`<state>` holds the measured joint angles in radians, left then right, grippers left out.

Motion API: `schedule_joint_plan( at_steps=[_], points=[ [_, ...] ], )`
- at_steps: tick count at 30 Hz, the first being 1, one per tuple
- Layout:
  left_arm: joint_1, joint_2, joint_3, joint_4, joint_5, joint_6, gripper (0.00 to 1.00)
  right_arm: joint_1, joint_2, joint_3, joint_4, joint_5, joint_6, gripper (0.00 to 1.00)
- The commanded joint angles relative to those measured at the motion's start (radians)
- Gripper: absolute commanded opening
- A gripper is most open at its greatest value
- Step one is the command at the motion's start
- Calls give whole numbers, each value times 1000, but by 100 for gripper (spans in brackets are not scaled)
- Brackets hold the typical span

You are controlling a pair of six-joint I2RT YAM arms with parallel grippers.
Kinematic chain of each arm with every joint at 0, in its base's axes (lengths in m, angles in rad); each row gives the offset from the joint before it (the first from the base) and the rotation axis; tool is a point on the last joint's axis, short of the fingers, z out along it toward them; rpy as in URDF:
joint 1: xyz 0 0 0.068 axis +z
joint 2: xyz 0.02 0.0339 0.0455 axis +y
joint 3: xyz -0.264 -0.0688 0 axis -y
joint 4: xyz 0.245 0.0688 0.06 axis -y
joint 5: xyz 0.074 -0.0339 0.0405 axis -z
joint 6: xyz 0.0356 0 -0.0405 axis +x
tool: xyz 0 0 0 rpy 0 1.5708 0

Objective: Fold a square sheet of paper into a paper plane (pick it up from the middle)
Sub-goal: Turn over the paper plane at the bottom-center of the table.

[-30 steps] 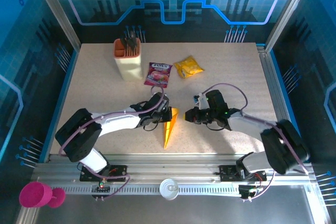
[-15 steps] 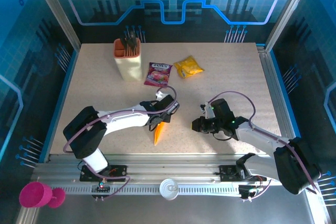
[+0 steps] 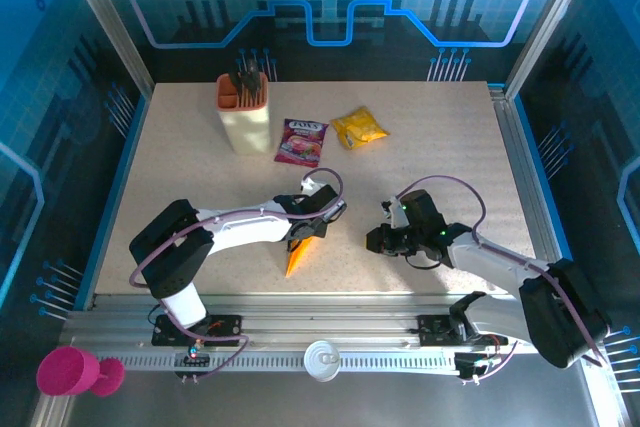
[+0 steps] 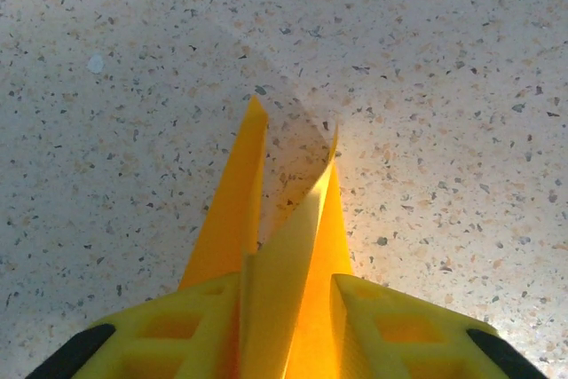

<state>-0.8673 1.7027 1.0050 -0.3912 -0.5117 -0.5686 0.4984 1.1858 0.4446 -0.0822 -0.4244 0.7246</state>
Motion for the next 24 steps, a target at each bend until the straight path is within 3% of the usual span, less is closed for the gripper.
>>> schedule_joint_plan(
  at_steps=[1,11,17,24],
  points=[
    [-6,-22,-26,13,-11,7,30,14,9,4,-3,9,-16,11],
    [-4,-23,-92,58,15,-12,38,14,9,20,-17,15,-21,11],
    [-5,-13,-133,106,51,-28,49,14,4,15,-23,23,-22,11],
    [-4,19,-199,187,86,-76,55,15,-14,16,-38,28,-21,11]
  ],
)
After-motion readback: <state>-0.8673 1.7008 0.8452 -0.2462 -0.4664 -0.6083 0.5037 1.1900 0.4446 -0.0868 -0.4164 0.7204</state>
